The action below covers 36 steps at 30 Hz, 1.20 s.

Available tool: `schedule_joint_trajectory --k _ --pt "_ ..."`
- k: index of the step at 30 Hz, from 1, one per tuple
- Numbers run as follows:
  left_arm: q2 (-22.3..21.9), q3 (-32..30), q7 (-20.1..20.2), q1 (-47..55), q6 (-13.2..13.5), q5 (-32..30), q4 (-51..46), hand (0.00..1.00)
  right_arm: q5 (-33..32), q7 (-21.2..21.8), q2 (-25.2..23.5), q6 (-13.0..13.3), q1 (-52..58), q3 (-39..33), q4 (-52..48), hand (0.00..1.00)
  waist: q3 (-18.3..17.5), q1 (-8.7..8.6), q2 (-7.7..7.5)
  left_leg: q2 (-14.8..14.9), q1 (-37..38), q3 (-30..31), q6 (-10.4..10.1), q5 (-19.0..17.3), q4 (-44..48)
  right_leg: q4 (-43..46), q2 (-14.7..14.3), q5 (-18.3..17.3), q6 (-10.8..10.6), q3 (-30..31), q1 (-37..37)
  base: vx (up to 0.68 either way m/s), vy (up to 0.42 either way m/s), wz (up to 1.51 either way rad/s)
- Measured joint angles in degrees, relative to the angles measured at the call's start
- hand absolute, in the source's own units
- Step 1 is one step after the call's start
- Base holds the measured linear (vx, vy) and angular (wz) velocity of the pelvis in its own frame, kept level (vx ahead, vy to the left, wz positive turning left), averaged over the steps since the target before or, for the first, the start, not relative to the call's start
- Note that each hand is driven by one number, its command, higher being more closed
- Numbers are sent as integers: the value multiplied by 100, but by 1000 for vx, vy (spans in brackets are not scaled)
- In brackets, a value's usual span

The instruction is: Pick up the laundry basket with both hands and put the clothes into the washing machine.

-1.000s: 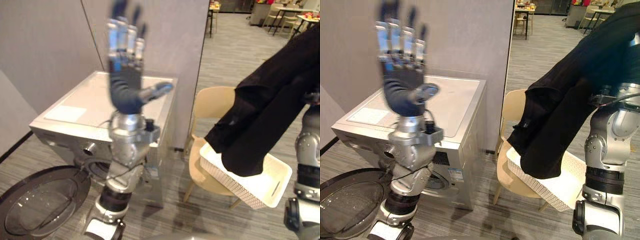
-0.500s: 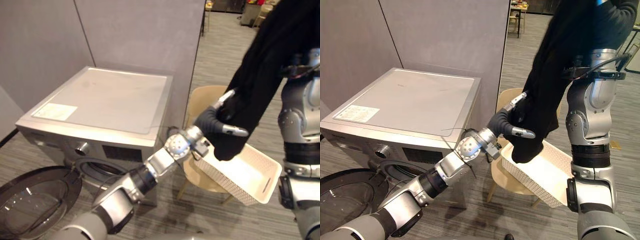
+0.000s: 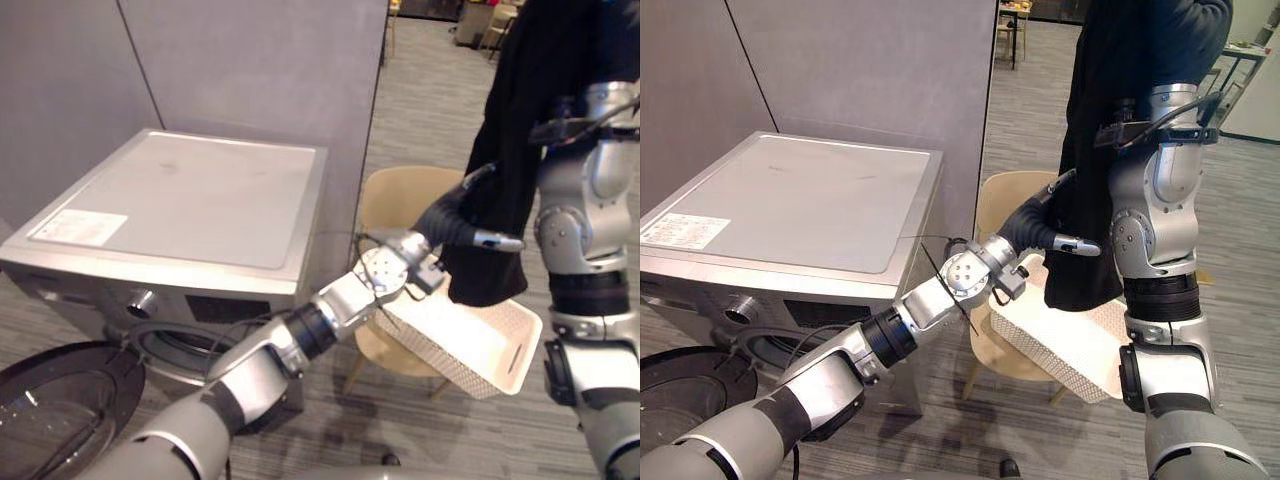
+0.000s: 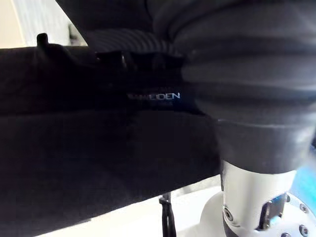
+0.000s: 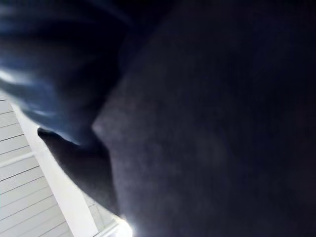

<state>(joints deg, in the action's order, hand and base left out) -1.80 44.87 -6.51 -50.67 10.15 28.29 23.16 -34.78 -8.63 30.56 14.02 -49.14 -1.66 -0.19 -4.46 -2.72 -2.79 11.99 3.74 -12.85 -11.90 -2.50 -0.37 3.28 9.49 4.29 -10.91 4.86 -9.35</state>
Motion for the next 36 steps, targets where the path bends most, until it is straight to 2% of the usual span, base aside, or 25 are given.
schedule_joint_trajectory --k 2,3,9,12,16,19,21,22,26,29,32,36 --pt "-15 -47 -23 -96 1 2 2 0 -62 3 -48 0 -122 1 34 100 0 -9 0 -1 -1 -11 4 -3 0 -52 -4 35 6 19 1 -15 3 -6" --pt "-19 -59 -96 -183 2 7 18 100 -67 6 -54 0 -198 1 79 100 1 -20 -2 0 -1 -13 5 -3 -1 -69 -9 49 6 26 1 -16 2 -6" --pt "-6 -152 -102 -464 47 33 -11 100 -63 23 153 3 -332 -46 262 100 3 -52 -5 4 44 -44 4 -4 -24 -69 -27 50 7 65 0 -7 1 -3" --pt "-7 -229 -98 -476 100 40 -65 100 -64 26 129 0 -431 -73 434 100 3 -129 -1 -8 109 -123 8 -6 -56 -55 -35 50 7 99 -1 -17 1 -11" --pt "-7 -266 -72 -614 133 47 -99 100 -62 117 160 1 -441 -163 434 100 7 -144 10 -10 127 -138 11 -13 -58 -57 -36 49 6 119 -2 -11 -1 -2" --pt "-20 -796 -278 -848 122 89 -83 100 -112 115 -18 9 -439 8 423 100 17 -247 23 -20 153 -147 33 -30 -62 -66 -38 50 5 153 -3 -25 -6 -6" --pt "-26 -835 -360 -944 123 27 -84 100 -117 120 -92 10 -438 16 368 100 22 -265 16 -21 153 -147 34 -31 -63 -69 -37 53 3 154 -3 0 0 0" --pt "-34 -842 -378 -947 130 12 -87 100 -124 119 -95 23 -436 16 301 0 22 -256 16 -21 151 -144 38 -33 -63 -75 -36 53 2 152 -2 0 0 0" --pt "-102 -842 -447 -946 129 -164 -88 100 -119 108 -95 53 -222 -68 98 0 23 -253 14 -22 144 -138 41 -35 -73 -84 -33 53 2 153 0 0 0 0" --pt "-264 -838 -474 -944 103 -329 -101 100 -111 106 -110 91 349 -565 -382 0 48 -234 19 -29 147 -149 49 -39 -72 -65 -34 53 -2 154 -4 0 0 0" --pt "-176 -1104 -519 -940 111 -443 -639 100 -103 -23 -383 132 1718 -1842 -1044 0 168 -226 74 -44 205 -251 55 -45 -73 -21 -40 44 -14 225 -21 -22 -6 -13" --pt "242 -1409 -513 -735 141 -678 -1581 100 -102 -128 -796 144 3019 -2785 -1847 0 278 -186 245 -54 267 -407 42 -75 -55 184 -60 -41 -49 326 -87 -51 -9 -14"
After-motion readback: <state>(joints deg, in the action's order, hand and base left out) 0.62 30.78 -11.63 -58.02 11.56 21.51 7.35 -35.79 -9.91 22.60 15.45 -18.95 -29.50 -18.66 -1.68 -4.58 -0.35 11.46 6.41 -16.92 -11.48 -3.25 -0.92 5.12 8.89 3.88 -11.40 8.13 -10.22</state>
